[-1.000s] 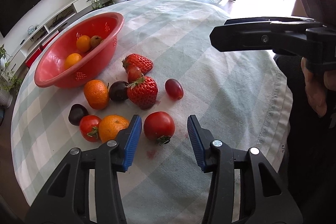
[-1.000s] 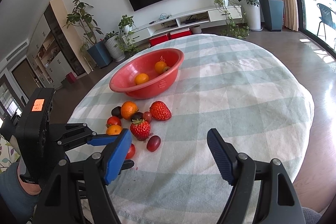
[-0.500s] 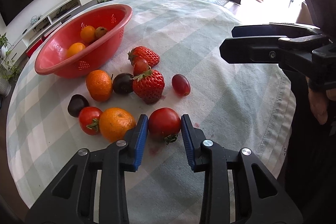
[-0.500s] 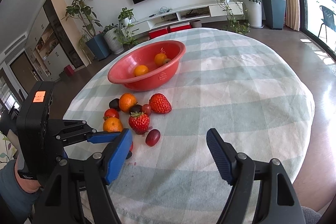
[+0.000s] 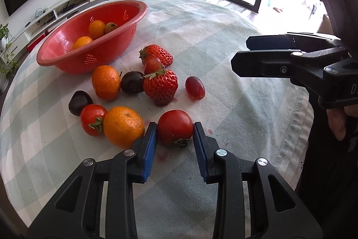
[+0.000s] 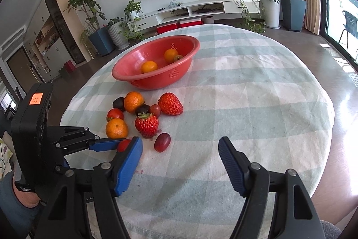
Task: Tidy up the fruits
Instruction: 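Grasp a red tomato with the left gripper while the right gripper grasps a dark red grape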
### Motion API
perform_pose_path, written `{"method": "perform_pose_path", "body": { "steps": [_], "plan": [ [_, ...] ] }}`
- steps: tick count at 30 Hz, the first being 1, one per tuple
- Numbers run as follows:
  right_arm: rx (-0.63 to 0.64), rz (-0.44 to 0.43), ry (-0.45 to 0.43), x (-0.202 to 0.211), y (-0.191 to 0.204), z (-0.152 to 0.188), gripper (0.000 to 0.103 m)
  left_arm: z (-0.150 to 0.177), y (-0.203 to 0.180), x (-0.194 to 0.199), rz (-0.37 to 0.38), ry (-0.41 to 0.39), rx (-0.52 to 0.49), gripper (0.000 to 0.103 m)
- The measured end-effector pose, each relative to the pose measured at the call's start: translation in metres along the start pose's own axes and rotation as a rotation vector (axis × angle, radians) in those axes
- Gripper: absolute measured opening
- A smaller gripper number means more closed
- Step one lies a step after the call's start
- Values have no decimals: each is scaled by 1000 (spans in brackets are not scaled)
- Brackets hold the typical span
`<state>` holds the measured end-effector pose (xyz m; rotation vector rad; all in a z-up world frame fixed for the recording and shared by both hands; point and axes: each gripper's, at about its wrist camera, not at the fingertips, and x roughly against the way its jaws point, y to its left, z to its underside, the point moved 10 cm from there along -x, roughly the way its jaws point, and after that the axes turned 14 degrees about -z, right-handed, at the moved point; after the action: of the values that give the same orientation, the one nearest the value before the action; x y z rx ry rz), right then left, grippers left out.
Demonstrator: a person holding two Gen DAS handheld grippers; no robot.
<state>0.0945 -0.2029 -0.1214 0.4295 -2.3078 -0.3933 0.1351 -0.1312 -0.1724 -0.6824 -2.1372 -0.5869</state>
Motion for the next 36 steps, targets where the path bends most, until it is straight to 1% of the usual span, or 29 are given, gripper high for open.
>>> {"method": "perform_pose_path", "body": {
  "steps": [5, 7, 10, 16, 20, 22, 26, 28, 32, 34, 36],
  "plan": [
    [7, 7, 23, -7, 2, 1, 72, 2, 6, 8, 10, -16, 58, 30],
    [23, 9, 41, -12, 7, 2, 66, 3, 9, 16, 17, -31, 88, 30],
    [47, 11, 68, -22, 13, 4, 60, 7, 12, 28, 27, -50, 124, 30],
    [60, 31, 125, -44, 17, 10, 52, 22, 23, 48, 26, -72, 203, 30],
    [72, 64, 158, -54, 16, 14, 48, 34, 36, 53, 16, -77, 251, 30],
    [75, 75, 174, -60, 15, 17, 45, 39, 42, 55, 11, -76, 269, 30],
    [108, 99, 190, -64, 17, 19, 42, 44, 46, 55, 13, -76, 294, 30],
    [121, 114, 191, -65, 17, 19, 37, 44, 47, 56, 17, -83, 301, 30],
    [141, 137, 195, -65, 16, 18, 31, 44, 48, 59, 19, -92, 312, 30],
    [153, 146, 199, -65, 16, 18, 25, 44, 49, 60, 20, -94, 318, 30],
    [153, 145, 200, -65, 17, 18, 24, 44, 50, 61, 19, -96, 322, 30]
  ]
}}
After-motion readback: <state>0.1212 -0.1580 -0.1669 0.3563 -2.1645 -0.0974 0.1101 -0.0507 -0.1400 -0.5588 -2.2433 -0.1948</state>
